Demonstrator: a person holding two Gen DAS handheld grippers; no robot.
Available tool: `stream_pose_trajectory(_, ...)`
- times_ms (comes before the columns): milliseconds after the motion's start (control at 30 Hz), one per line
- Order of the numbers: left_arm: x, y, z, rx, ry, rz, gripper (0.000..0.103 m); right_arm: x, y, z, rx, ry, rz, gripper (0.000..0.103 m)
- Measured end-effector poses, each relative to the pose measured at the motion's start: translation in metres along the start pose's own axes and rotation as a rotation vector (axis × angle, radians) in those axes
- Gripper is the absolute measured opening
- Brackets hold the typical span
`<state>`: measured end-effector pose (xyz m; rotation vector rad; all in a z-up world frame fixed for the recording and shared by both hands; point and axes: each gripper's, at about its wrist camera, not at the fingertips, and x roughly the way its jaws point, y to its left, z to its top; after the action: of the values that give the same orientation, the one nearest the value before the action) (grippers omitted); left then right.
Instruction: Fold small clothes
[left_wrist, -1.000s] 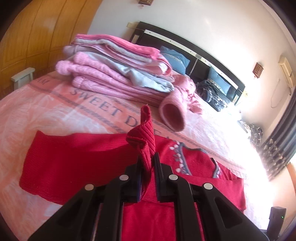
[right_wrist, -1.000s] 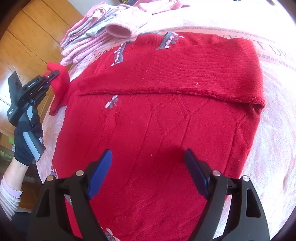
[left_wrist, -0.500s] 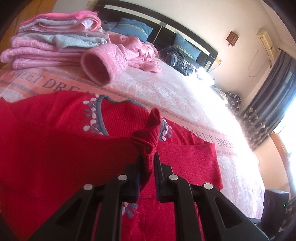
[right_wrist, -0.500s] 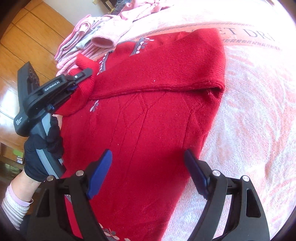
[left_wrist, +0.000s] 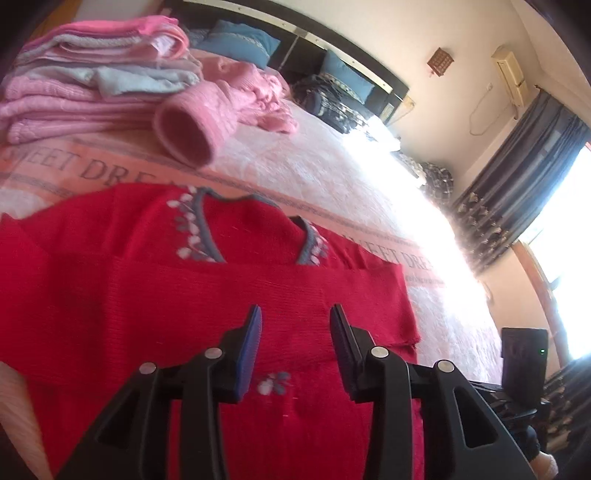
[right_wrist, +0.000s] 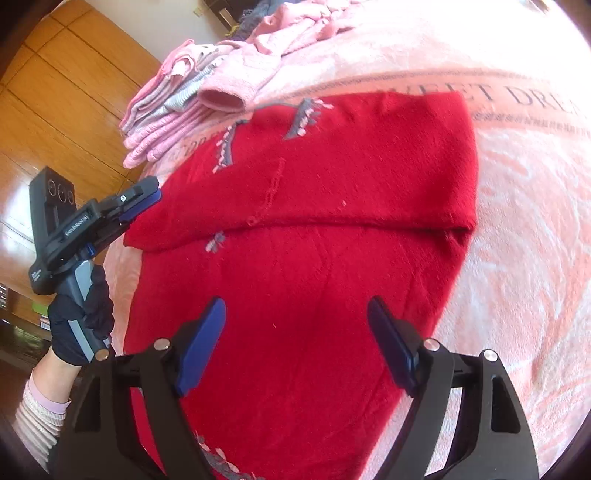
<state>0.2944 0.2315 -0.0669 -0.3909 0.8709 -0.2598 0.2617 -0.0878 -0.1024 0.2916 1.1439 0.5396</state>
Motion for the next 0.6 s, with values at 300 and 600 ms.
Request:
stream_pose_trajectory(300, 0.016, 0.129, -0.008, -0.146, 0.128, 0.183, 0.037, 0.045, 0.022, 0.058, 0.071, 0.020, 0.036, 0.077)
stream_pose_trajectory(600, -0.038, 0.140, -0.004, -0.123, -0.027, 0.120, 0.044, 0.093, 0.027, 0.081, 0.091, 0.049, -0.025, 0.064)
